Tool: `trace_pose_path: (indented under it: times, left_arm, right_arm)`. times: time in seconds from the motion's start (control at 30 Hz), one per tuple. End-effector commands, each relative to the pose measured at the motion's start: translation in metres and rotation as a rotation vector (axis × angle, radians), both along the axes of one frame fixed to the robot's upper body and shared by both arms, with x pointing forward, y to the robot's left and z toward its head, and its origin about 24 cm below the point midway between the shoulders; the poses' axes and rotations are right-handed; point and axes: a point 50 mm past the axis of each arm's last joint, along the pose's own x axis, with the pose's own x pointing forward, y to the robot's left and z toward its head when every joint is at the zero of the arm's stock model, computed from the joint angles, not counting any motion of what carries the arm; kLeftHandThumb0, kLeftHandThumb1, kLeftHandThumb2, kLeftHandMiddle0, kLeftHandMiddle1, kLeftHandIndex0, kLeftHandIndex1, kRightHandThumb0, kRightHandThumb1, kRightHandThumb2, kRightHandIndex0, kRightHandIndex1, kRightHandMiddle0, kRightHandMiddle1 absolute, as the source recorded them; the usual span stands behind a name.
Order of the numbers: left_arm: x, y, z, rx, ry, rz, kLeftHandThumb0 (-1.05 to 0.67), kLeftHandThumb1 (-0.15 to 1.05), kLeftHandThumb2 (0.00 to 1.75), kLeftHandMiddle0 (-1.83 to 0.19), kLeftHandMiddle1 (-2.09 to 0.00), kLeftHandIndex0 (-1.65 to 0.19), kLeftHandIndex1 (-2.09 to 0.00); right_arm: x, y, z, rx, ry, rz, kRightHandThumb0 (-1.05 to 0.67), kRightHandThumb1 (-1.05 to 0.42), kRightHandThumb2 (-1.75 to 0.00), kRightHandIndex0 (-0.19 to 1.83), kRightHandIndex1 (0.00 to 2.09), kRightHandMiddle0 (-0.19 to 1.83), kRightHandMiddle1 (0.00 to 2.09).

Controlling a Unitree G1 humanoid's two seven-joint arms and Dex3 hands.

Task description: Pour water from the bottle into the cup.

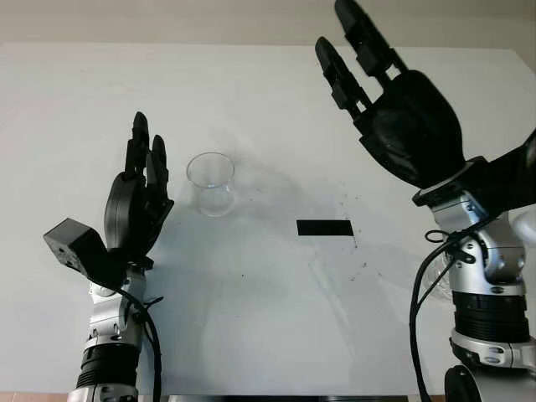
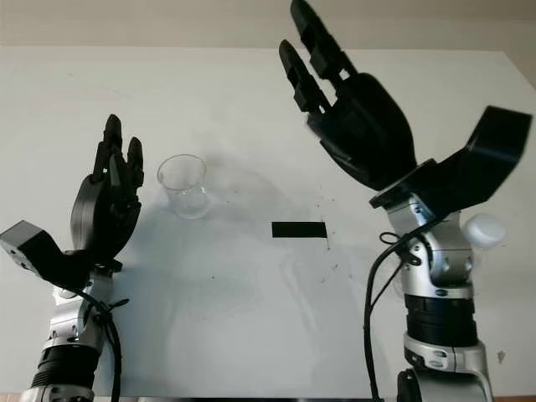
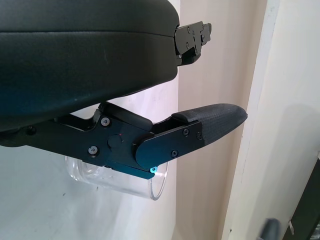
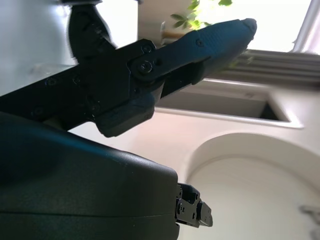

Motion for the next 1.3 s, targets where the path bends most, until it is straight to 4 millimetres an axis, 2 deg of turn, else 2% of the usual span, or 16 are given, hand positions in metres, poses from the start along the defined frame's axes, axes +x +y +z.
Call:
trace_pose_path:
  times: [0.0,0.1,0.23,0.4,0.6,0.8,1.07,1.27]
  left_arm:
    - [0.0,-0.006,-0.011,-0.027,0.033,-0.012,-0.72,1.05,0.75,0.19,0.0,0.19,0.0]
    - [0.002,-0.009,-0.012,-0.026,0.033,-0.019,-0.72,1.05,0.76,0.19,0.0,0.19,0.0]
    - [0.005,-0.013,-0.012,-0.042,0.026,-0.033,-0.72,1.05,0.78,0.19,0.0,0.19,0.0]
    - [0.007,-0.015,-0.013,-0.049,0.028,-0.028,-0.73,1.05,0.78,0.19,0.0,0.19,0.0]
    - [0.007,-0.016,-0.014,-0.051,0.031,-0.031,-0.74,1.05,0.78,0.19,0.0,0.19,0.0]
    - [0.007,-0.015,-0.015,-0.05,0.028,-0.03,-0.74,1.05,0.79,0.19,0.0,0.19,0.0]
    - [0.007,-0.014,-0.015,-0.049,0.03,-0.023,-0.74,1.05,0.79,0.19,0.0,0.19,0.0]
    - [0.01,-0.013,-0.016,-0.045,0.038,-0.038,-0.76,1.05,0.78,0.19,0.0,0.19,0.0]
  right_arm:
    - [-0.006,-0.002,0.023,0.011,-0.073,0.038,-0.95,-1.02,-0.06,-0.19,0.0,-0.19,0.0]
    - [-0.013,-0.005,0.041,0.029,-0.097,0.058,-0.95,-1.02,-0.06,-0.19,0.0,-0.19,0.0]
    - [-0.022,-0.011,0.067,0.038,-0.12,-0.001,-0.97,-1.04,-0.1,-0.19,0.0,-0.19,0.0]
    - [-0.02,-0.028,0.096,0.073,-0.164,-0.008,-0.98,-1.04,-0.1,-0.19,0.0,-0.19,0.0]
    - [-0.016,-0.046,0.116,0.015,-0.192,-0.062,-0.99,-1.02,-0.06,-0.19,0.0,-0.19,0.0]
    - [-0.024,-0.065,0.129,-0.024,-0.234,-0.155,-1.0,-1.0,-0.05,-0.19,0.0,-0.19,0.0]
    - [-0.048,-0.107,0.13,-0.114,-0.264,-0.364,-1.04,-1.05,-0.15,-0.19,0.0,-0.16,0.0]
    - [-0.064,-0.147,0.097,-0.127,-0.133,-0.466,-0.94,-1.05,-0.16,-0.18,0.01,-0.13,0.03]
